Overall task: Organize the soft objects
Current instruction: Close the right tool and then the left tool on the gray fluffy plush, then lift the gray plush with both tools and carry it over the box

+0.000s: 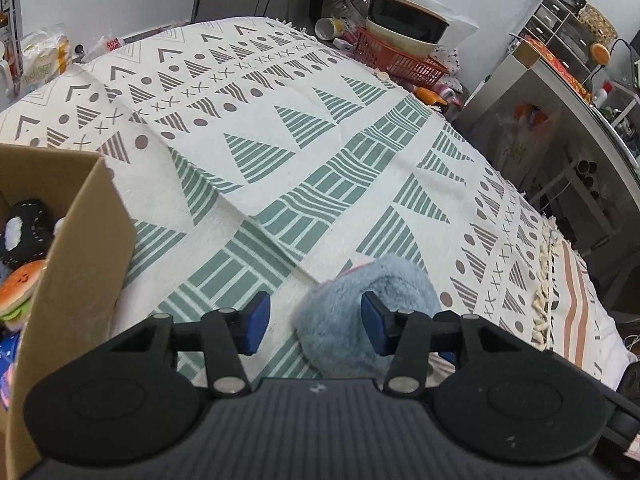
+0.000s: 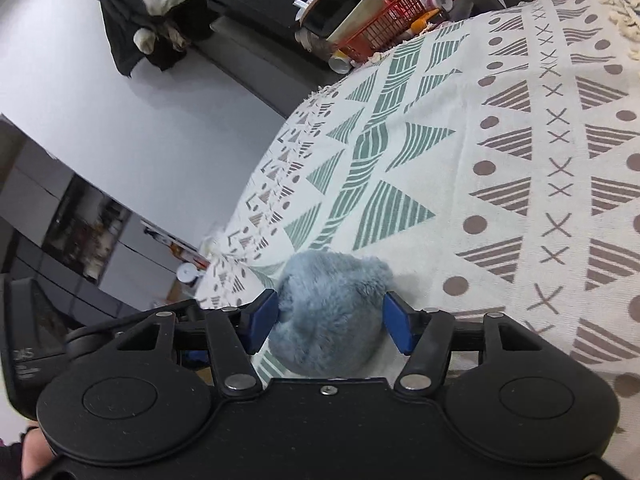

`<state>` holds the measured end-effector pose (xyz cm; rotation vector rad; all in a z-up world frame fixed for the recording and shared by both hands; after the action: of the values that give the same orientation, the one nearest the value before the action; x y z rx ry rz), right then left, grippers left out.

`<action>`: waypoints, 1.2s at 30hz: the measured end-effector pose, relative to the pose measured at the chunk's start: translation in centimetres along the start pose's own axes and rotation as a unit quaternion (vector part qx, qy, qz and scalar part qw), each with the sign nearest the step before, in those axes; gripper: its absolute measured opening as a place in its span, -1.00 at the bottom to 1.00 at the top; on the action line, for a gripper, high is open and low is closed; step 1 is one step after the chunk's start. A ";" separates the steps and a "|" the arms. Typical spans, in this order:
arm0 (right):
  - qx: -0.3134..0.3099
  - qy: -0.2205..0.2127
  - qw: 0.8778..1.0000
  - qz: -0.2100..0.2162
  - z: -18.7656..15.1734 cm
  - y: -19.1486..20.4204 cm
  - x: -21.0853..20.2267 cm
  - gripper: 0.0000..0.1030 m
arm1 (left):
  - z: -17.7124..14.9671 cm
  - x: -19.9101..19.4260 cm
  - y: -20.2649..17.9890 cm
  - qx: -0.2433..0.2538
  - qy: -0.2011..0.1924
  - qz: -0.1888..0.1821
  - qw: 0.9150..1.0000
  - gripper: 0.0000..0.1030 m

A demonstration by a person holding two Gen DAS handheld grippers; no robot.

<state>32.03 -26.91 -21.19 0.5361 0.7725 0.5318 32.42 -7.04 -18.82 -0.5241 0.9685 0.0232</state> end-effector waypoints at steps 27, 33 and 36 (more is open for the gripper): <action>-0.007 0.021 1.000 0.008 -1.2 1.0 -0.4 -0.43 | -1.8 -1.2 -0.7 -0.028 0.007 -0.040 0.999 -0.60; -0.026 0.002 1.000 -0.001 -1.5 3.0 -2.3 -0.43 | -2.0 -3.7 -1.1 -0.020 -0.001 -0.041 0.999 -0.60; -0.032 -0.006 0.999 -0.003 -1.5 3.8 -3.3 -0.43 | -2.3 -4.7 -1.2 -0.017 -0.003 -0.048 0.999 -0.60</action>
<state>27.99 -25.73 -18.09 0.4783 0.7425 0.5449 28.22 -8.07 -15.64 -0.6018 0.9375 -0.0445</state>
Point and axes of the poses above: each gripper's, at about its wrist camera, not at the fingertips, and x roughly the way its jaws point, y to its left, z to its top, the point moved 5 cm from there along x, roughly the way its jaws point, and after that the axes turned 10 degrees about -x, right-handed, at the moved point
